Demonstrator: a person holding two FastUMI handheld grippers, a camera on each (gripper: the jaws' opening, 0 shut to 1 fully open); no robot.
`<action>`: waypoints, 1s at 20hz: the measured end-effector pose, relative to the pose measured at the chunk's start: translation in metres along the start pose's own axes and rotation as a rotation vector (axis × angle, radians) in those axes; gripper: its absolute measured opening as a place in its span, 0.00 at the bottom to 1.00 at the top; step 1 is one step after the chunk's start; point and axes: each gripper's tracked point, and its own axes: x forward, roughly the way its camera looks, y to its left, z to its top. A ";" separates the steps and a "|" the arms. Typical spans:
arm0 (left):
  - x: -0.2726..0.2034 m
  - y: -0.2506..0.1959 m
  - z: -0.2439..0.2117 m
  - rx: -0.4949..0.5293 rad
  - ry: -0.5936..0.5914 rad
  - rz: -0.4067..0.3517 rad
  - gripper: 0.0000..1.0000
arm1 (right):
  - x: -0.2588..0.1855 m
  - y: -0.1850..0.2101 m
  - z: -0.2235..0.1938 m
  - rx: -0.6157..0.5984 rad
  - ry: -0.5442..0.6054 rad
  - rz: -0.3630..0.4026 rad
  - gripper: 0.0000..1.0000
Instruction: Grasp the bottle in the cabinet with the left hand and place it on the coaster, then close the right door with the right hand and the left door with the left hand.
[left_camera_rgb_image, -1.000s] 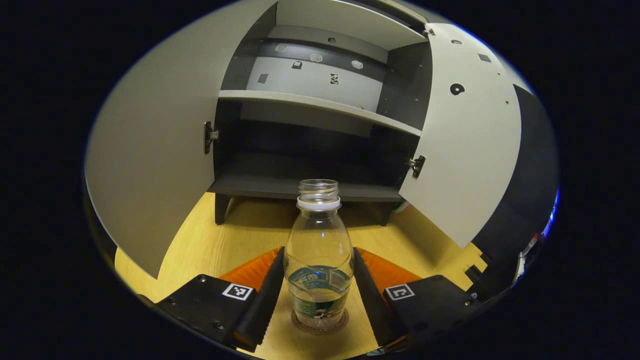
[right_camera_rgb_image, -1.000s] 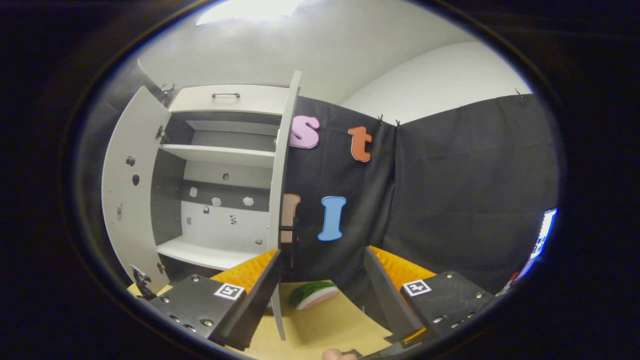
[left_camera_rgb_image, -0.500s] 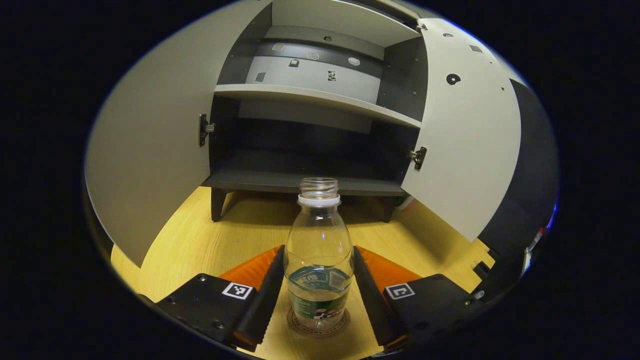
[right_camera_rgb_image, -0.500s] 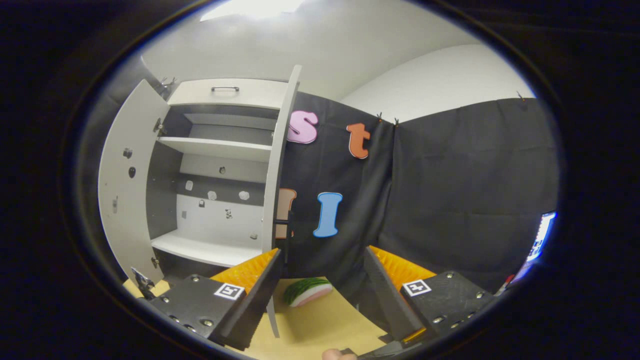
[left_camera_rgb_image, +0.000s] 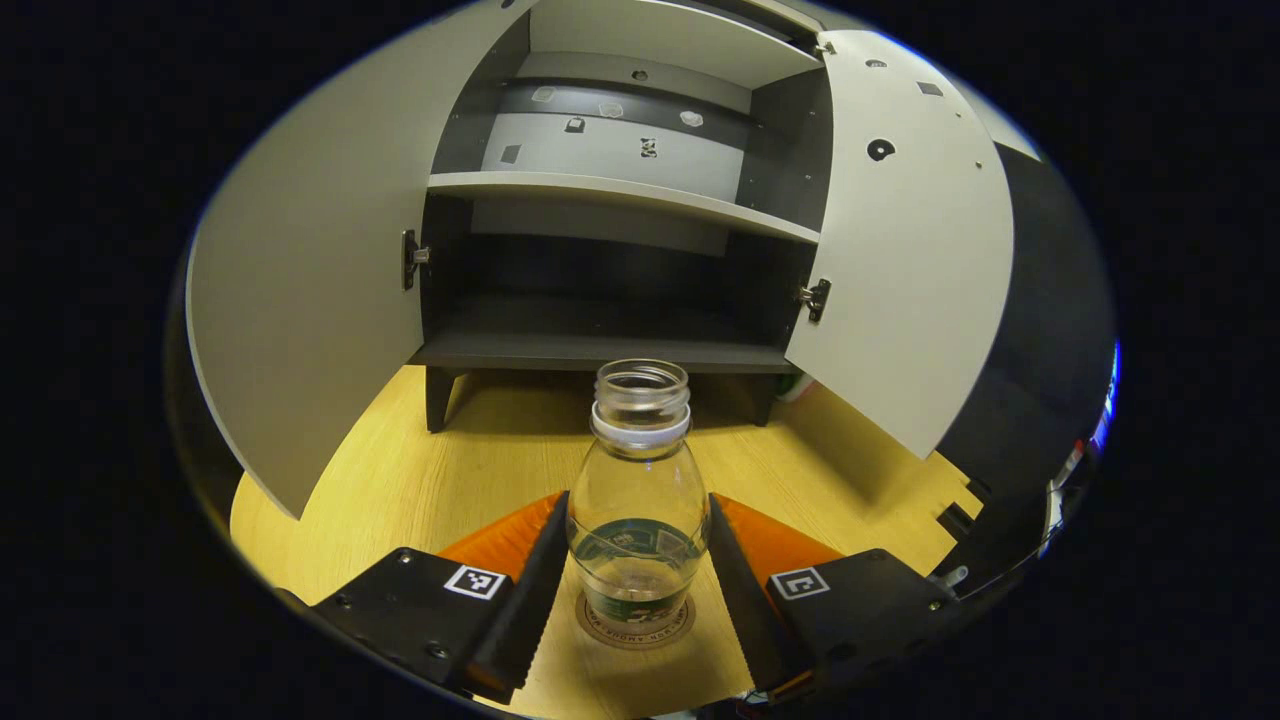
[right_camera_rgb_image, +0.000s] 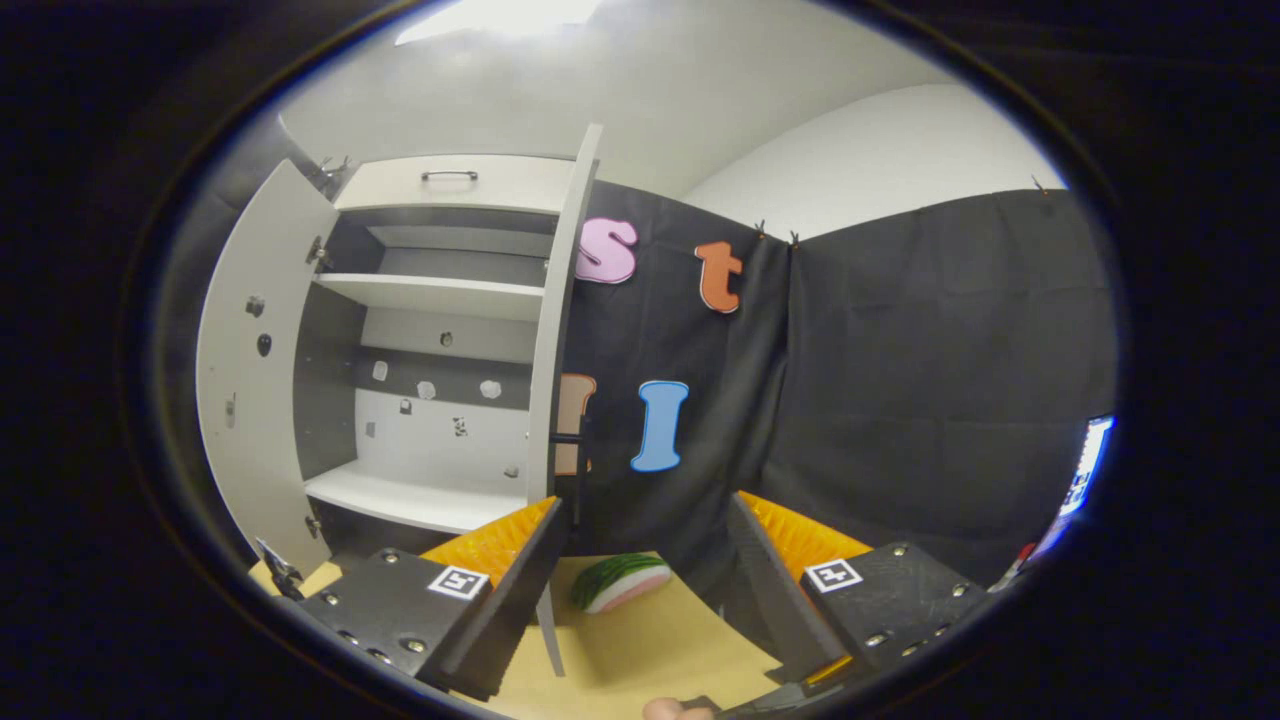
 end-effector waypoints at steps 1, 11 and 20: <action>-0.002 0.000 -0.001 0.001 0.006 0.000 0.81 | 0.000 0.001 0.000 0.004 0.003 0.003 0.99; -0.006 -0.009 -0.001 0.004 0.031 -0.005 0.84 | -0.001 0.002 -0.008 0.014 0.019 0.010 0.99; -0.013 -0.023 0.025 0.048 0.010 -0.029 0.85 | 0.001 0.002 -0.013 0.021 0.030 0.011 0.99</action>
